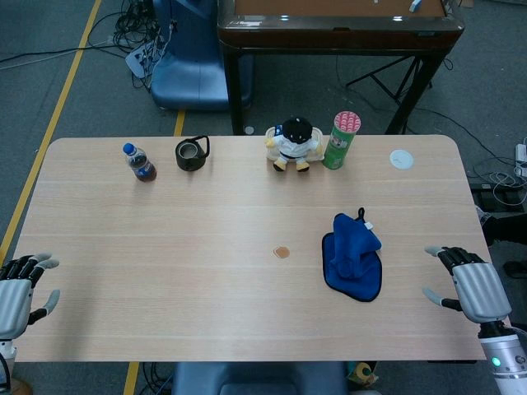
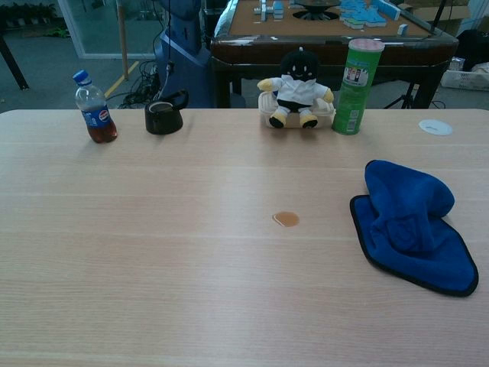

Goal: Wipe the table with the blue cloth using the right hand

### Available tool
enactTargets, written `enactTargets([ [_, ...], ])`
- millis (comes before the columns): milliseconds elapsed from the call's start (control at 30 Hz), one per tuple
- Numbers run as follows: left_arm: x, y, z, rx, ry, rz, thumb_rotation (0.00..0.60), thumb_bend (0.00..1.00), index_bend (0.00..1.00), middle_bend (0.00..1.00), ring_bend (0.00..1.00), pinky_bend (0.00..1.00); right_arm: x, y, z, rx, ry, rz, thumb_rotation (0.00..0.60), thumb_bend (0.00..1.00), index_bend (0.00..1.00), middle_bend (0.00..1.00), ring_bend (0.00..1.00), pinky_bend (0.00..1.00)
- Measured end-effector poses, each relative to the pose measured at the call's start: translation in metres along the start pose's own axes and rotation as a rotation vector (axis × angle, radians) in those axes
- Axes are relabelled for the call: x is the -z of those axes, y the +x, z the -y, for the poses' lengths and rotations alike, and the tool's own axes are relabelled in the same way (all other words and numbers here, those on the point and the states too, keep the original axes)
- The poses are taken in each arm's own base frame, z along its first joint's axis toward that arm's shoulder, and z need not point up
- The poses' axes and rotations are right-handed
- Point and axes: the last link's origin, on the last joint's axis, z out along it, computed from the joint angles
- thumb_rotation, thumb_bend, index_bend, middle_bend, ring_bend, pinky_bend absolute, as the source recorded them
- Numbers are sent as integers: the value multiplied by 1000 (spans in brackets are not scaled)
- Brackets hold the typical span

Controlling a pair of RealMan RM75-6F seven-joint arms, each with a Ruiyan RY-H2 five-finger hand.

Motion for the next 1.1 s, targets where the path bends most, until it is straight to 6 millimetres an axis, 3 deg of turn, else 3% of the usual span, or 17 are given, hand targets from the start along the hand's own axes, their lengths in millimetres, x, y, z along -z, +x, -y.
enactTargets([
  [300, 2, 0, 0, 4, -4, -1, 600, 293, 319, 235, 189, 167, -5, 2, 1, 13, 10, 0, 600, 205, 272, 356, 300, 411],
  [467, 2, 0, -1, 9, -8, 3, 600, 293, 319, 235, 188, 167, -16, 1, 4, 35, 21, 35, 600, 186, 163, 302, 271, 394],
  [767, 4, 2, -2, 9, -4, 7, 600, 292, 319, 235, 188, 167, -58, -14, 18, 75, 78, 148, 600, 117, 81, 196, 183, 347],
  [1100, 5, 2, -1, 10, 5, 15, 600, 293, 319, 235, 188, 167, -103, -53, 34, 120, 137, 268, 600, 99, 82, 177, 180, 346],
])
